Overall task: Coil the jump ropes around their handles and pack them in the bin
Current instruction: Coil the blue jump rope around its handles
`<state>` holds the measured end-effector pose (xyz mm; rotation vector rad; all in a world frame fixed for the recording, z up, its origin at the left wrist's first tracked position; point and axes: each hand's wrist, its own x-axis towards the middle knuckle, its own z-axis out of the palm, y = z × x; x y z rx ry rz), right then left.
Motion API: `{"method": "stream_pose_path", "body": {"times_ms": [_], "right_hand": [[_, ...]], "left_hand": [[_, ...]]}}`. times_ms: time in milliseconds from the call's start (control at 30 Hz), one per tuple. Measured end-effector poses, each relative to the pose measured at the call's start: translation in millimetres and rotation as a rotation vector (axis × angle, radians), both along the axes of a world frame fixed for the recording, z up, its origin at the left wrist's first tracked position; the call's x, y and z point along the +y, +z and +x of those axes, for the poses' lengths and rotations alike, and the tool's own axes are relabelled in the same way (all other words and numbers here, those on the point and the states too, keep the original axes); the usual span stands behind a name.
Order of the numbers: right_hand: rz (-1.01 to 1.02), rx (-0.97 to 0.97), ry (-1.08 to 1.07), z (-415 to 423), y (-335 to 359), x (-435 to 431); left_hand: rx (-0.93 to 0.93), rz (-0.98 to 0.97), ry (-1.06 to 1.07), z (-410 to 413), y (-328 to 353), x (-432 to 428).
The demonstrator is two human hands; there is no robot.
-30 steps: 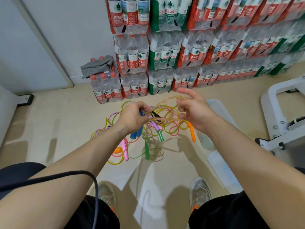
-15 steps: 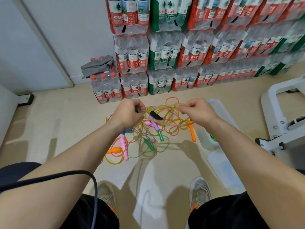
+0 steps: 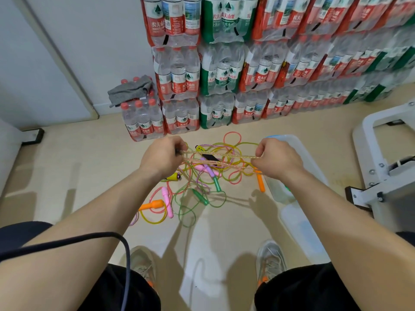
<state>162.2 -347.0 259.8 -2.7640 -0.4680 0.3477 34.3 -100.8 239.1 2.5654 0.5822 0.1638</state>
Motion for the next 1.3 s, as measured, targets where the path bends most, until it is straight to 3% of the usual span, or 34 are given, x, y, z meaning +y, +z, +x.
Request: {"method": "stream_pose_path", "body": {"times_ms": [67, 200, 333, 600, 867, 1133, 1300], "right_hand": [[0.004, -0.018, 0.001, 2.6, -3.4, -2.3], [0.382, 0.326, -0.135, 6.7, 0.4, -7.1], [0.597, 0.584, -0.274, 7.2, 4.8, -12.8], [0.83, 0.49, -0.285, 10.0, 6.1, -17.3], [0.756, 0.206, -0.286, 14.7, -5.2, -20.9], [0.128, 0.09, -0.159, 3.2, -28.8, -25.3], [0.472, 0.11, 0.103, -25.9, -27.1, 0.7]], "left_hand": [[-0.025, -0.053, 0.01, -0.4, -1.1, 0.4], [-0.05, -0.135, 0.011, 0.2, -2.2, 0.3], [-0.016, -0.09, 0.0, -2.3, -8.1, 1.6], [0.086, -0.138, -0.004, -4.5, -11.2, -9.6], [0.158, -0.52, 0.025, -2.9, -9.9, -27.6], [0.111, -0.759, 0.078, -0.3, 6.0, -38.0], [0.066, -0.818, 0.056, 1.9, 14.7, -47.4]]}}
